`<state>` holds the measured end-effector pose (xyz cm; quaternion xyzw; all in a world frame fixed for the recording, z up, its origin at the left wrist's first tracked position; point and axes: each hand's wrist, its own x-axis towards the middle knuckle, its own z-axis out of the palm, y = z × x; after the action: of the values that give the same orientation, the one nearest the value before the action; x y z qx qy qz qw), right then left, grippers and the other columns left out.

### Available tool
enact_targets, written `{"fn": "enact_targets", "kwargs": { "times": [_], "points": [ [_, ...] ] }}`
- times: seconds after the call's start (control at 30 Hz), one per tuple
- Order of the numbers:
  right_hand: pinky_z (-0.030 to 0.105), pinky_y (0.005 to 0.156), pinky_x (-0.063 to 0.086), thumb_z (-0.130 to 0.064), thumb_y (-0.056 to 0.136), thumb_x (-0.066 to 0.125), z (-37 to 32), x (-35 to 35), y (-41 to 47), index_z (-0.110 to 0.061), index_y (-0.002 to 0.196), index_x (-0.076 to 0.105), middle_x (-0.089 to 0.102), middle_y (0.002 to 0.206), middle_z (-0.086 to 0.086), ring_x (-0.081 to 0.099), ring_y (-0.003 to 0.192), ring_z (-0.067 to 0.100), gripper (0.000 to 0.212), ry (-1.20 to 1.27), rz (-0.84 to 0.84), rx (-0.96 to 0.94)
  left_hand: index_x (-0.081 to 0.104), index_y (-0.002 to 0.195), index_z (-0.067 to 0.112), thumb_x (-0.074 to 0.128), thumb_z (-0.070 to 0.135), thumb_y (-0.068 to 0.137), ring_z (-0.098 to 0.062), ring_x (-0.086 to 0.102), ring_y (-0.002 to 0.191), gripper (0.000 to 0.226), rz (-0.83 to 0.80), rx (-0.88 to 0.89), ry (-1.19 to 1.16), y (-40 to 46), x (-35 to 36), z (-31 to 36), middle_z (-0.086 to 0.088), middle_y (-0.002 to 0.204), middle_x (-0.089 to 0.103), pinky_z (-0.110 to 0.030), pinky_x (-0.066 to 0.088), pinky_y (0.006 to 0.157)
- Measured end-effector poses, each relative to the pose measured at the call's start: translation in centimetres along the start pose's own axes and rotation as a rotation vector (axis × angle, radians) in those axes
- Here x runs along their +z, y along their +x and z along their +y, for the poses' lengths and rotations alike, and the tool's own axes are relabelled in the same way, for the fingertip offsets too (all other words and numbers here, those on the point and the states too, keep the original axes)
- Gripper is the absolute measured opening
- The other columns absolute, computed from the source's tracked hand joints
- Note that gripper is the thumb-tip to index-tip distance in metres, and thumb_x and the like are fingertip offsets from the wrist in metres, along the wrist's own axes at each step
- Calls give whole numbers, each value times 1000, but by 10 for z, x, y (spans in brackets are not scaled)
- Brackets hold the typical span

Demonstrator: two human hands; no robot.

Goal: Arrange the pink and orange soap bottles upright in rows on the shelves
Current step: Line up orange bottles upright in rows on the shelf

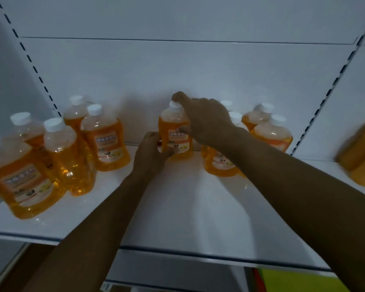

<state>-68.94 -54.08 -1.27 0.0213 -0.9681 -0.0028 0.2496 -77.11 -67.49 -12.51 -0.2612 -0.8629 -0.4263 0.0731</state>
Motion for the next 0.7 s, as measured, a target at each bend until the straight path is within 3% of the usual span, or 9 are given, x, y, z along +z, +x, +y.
{"fn": "enact_targets", "kwargs": {
  "times": [0.17,0.3,0.43,0.57,0.7],
  "points": [
    [34,72,37,-35,86,69,14,1,7,-21,136,35,64,112,8,60,98,28,63,-118,-59,55,60,123,14,76,28,80,-22,58,106,48,-86,-9,-20,20,15,0,-7,123,57,-34,46,88],
    [35,77,39,-33,88,67,17,2,10,-16,134,40,63,113,9,59,102,29,56,-226,-55,58,62,121,15,77,31,78,-19,58,103,49,-123,15,-87,27,22,-1,-6,122,59,-27,42,83],
    [32,73,31,-29,88,68,16,4,16,-13,127,45,64,105,8,60,95,28,48,-332,-45,48,65,118,17,78,33,77,-17,62,100,46,-103,0,-129,27,23,-3,-2,117,66,-24,43,81],
    [32,73,34,-27,86,70,16,7,19,-13,123,48,65,100,7,62,90,27,45,-370,-47,53,61,122,16,78,34,77,-7,57,94,51,-79,-38,-136,25,25,-3,3,115,65,-8,37,72],
    [32,71,33,-24,86,70,17,8,22,-12,120,49,64,97,7,62,88,27,42,-355,-54,71,60,125,15,79,35,77,-16,63,104,55,-64,-58,-150,26,27,-2,-1,120,66,-22,45,83]
  ]
}}
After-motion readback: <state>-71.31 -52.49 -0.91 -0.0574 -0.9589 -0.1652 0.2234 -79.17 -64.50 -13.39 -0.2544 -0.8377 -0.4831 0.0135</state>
